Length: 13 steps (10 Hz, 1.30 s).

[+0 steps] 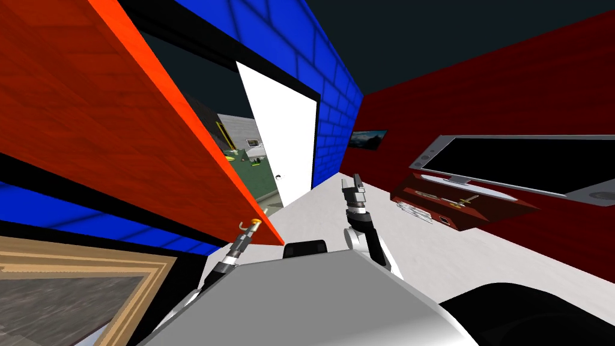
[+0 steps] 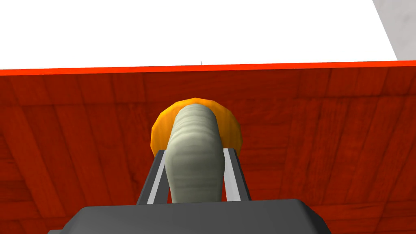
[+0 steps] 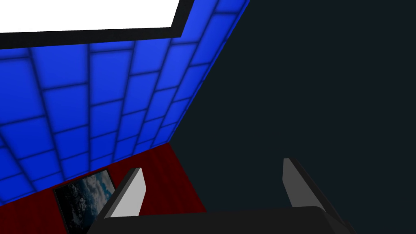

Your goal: Pull the door open

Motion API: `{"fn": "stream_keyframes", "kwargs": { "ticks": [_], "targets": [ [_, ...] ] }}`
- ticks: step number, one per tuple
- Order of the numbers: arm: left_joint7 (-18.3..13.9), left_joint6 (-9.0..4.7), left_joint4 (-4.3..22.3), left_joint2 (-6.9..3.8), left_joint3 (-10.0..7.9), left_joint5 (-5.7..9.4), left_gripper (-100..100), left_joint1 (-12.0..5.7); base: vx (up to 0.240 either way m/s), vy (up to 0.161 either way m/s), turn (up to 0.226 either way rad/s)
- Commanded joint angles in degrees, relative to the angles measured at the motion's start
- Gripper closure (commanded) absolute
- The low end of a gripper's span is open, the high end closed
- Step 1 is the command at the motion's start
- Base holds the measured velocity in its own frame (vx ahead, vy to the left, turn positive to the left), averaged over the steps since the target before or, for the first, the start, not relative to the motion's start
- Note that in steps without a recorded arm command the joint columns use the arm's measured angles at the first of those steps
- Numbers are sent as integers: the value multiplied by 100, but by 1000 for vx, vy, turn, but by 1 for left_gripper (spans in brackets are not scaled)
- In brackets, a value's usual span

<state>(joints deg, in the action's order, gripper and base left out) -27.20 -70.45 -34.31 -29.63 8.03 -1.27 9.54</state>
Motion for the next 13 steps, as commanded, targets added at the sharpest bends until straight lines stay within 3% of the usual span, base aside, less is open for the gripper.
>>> {"fn": "stream_keyframes", "kwargs": {
  "ticks": [1,3,6,13],
  "targets": [
    [-6,-257,286,104,93,-68,100,-220,18,-19,-13],
    [-6,-257,417,104,93,-68,100,-220,5,3,-17],
    [-101,-436,415,68,237,-328,100,-272,-40,38,-18],
    [-143,-519,414,52,304,-444,100,-292,-134,112,-31]
  ]
}}
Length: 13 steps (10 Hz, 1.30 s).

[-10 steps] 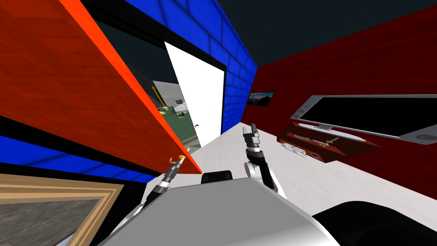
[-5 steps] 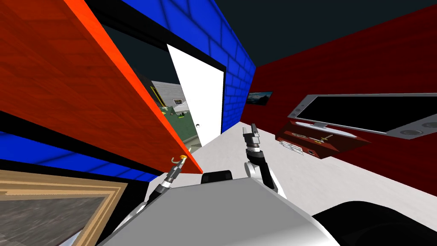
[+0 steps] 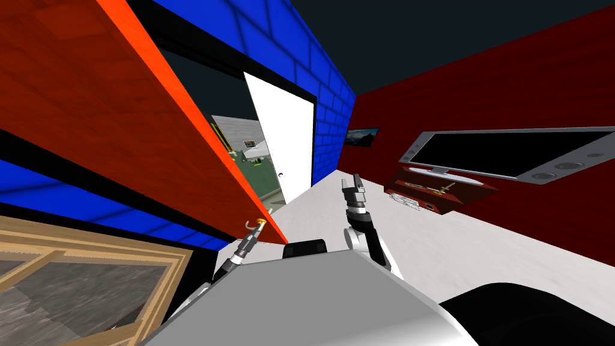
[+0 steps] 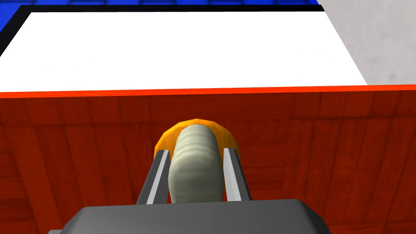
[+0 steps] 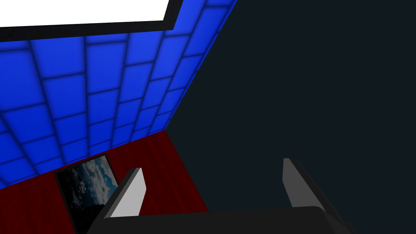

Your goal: Pull the door open

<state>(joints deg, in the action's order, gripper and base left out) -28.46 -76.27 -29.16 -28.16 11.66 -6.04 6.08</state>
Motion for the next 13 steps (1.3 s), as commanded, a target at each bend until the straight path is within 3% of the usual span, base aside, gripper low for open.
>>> {"fn": "stream_keyframes", "kwargs": {
  "ticks": [1,6,7,13],
  "targets": [
    [-19,58,-101,-96,-55,27,100,53,-142,133,-5],
    [-33,31,-102,-101,-35,-11,100,46,-188,100,-21],
    [-28,24,-101,-39,11,-38,100,23,-86,33,-9],
    [8,19,-175,-19,14,-35,100,122,152,-60,-49]
  ]
}}
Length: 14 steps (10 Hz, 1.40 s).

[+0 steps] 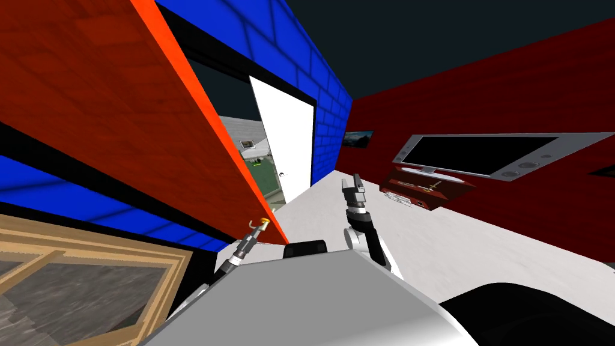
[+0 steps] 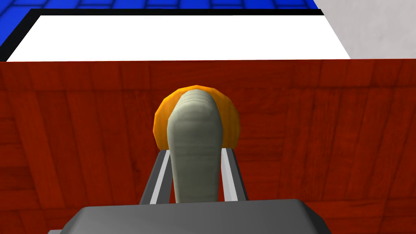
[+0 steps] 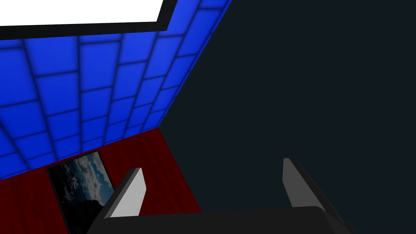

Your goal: Pull the door open

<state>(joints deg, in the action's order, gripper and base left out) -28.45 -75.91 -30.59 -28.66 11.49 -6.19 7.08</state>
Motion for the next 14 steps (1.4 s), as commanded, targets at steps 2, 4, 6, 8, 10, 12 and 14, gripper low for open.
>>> {"fn": "stream_keyframes", "kwargs": {
  "ticks": [2,4,6,8,10,12,14],
  "targets": [
    [30,-32,-66,34,26,-14,100,93,197,-63,-72],
    [44,-40,-86,36,23,-10,100,135,142,-56,-71],
    [84,-65,-142,41,15,0,100,250,107,-74,-123],
    [147,-110,-236,49,1,16,100,441,136,-77,-164],
    [195,-151,-312,53,-9,29,100,591,75,-47,-148],
    [174,-122,-256,36,-161,170,-100,612,-14,-34,238],
    [186,-116,-227,33,-378,378,-100,743,-69,-30,375]
  ]
}}
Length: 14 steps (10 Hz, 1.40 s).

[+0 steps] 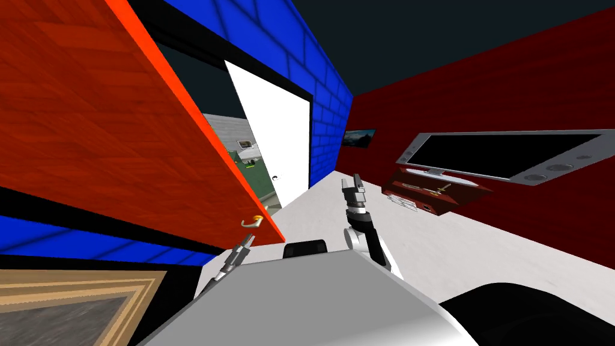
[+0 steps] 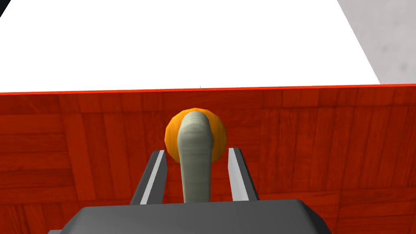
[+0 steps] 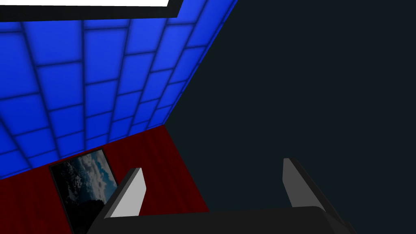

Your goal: Pull the door open

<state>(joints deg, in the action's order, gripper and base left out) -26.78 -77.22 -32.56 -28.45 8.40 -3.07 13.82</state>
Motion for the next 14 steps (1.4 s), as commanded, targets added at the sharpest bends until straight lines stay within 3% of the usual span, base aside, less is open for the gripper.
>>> {"fn": "stream_keyframes", "kwargs": {
  "ticks": [1,3,4,6,7,8,10,11,12,14],
  "targets": [
    [25,18,-16,10,-179,171,-100,137,-96,-39,404],
    [34,22,6,8,-342,327,-100,235,-73,-40,305],
    [27,-8,25,4,-293,280,-100,210,-29,-18,52],
    [51,255,91,56,-460,402,-100,17,150,-35,-253],
    [51,255,91,56,-460,402,-100,17,163,9,-82],
    [65,427,140,90,-564,478,-100,-122,173,9,-249],
    [71,505,162,105,-611,512,-100,-184,141,16,-112],
    [68,455,153,94,-585,493,-100,-161,57,6,-26],
    [68,455,153,94,-585,493,100,-161,-5,1,23],
    [68,455,153,94,-585,493,100,-161,-20,-1,-4]
  ]
}}
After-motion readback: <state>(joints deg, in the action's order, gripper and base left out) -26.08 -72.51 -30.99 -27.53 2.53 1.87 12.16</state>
